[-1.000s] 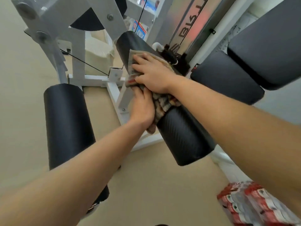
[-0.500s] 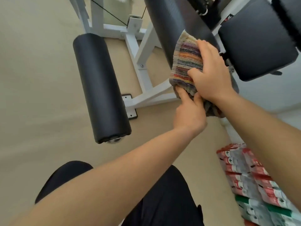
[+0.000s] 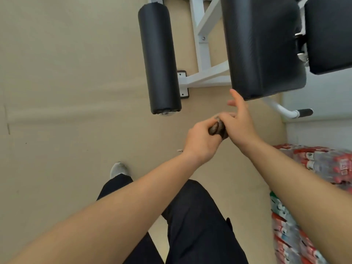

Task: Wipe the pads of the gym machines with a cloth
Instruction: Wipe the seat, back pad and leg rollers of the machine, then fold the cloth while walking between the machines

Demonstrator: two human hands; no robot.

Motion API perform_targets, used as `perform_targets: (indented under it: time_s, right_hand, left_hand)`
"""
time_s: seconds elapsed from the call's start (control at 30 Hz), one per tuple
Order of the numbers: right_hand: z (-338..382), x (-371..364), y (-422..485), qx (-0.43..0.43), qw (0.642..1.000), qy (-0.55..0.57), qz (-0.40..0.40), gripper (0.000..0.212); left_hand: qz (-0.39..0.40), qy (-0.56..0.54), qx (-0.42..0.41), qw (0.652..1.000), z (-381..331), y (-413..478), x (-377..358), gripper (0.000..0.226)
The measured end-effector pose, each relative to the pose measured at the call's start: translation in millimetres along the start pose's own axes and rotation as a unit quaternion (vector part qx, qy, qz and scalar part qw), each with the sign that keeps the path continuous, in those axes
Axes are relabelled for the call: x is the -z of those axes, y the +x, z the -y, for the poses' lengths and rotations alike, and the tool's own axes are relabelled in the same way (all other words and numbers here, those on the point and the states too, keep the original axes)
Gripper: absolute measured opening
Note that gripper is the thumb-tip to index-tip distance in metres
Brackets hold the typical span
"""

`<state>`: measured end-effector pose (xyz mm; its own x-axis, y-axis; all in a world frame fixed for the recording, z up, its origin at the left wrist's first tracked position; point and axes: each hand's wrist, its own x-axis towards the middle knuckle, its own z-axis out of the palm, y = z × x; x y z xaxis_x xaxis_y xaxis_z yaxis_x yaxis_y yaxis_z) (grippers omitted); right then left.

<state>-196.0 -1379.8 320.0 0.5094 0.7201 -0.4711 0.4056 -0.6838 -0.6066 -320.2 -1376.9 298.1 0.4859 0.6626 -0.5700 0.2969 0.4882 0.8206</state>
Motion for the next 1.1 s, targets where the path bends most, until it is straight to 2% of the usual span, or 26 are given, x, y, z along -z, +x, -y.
perform_targets:
  time_s: [0.07,0.13,0.2,0.27,0.33,0.43,0.53,0.63,0.73,0.87,0.97,1.03,1.1]
  right_hand:
    - [22.1,-10.8,-12.6,-0.074,0.991,0.038,0.104,0.055]
    - [46.6,-21.5,-29.4,-0.112,0.970,0.035,0.212,0.045]
    - [70.1,-33.9,-49.8,-0.099,0.949,0.003,0.299,0.046]
    - [95.3,-48.9,-72.1,-0.069,0.925,-0.039,0.370,0.048]
    - [120.9,-65.8,-92.8,-0.037,0.902,-0.093,0.419,0.041]
    - [161.5,-90.4,-123.9,-0.023,0.877,-0.158,0.453,0.029]
    - [193.3,-108.3,-143.0,0.006,0.847,-0.221,0.483,0.021]
    - [238.6,-129.8,-163.7,0.042,0.844,-0.258,0.469,0.024]
    - [291.4,-144.7,-175.9,0.097,0.879,-0.263,0.385,0.030]
    - [359.3,-155.6,-176.9,0.084,0.924,-0.210,0.309,0.052]
    - [404.8,-158.4,-167.4,0.096,0.951,-0.101,0.276,0.042]
    - [433.2,-158.9,-161.5,0.115,0.957,0.026,0.265,0.027]
    - [459.1,-160.0,-153.0,0.129,0.952,0.100,0.257,0.015]
  left_hand:
    - [0.004,0.013,0.004,1.000,-5.1,-29.0,26.2,0.020]
    - [0.003,0.023,0.012,1.000,-12.7,-61.0,51.7,0.016]
    - [-0.005,0.030,0.014,0.999,-17.7,-91.0,79.2,0.016]
    - [-0.011,0.037,0.019,0.999,-20.0,-122.0,109.2,0.027]
    - [-0.020,0.045,0.030,0.998,-22.0,-152.6,140.2,0.034]
    - [-0.059,0.050,0.052,0.996,-31.3,-199.2,190.0,0.028]
    - [-0.096,0.061,0.052,0.992,-41.0,-228.3,232.7,0.031]
    - [-0.128,0.049,0.055,0.989,-53.5,-259.0,290.6,0.023]
    - [-0.181,0.029,0.062,0.981,-71.8,-276.6,347.6,0.013]
    - [-0.259,-0.100,0.111,0.954,-101.6,-282.6,406.7,0.035]
    - [-0.281,-0.127,0.143,0.940,-113.6,-273.6,435.3,0.042]
    - [-0.237,-0.136,0.143,0.951,-121.6,-264.5,449.1,0.035]
    - [-0.192,-0.164,0.128,0.959,-131.1,-252.7,461.9,0.038]
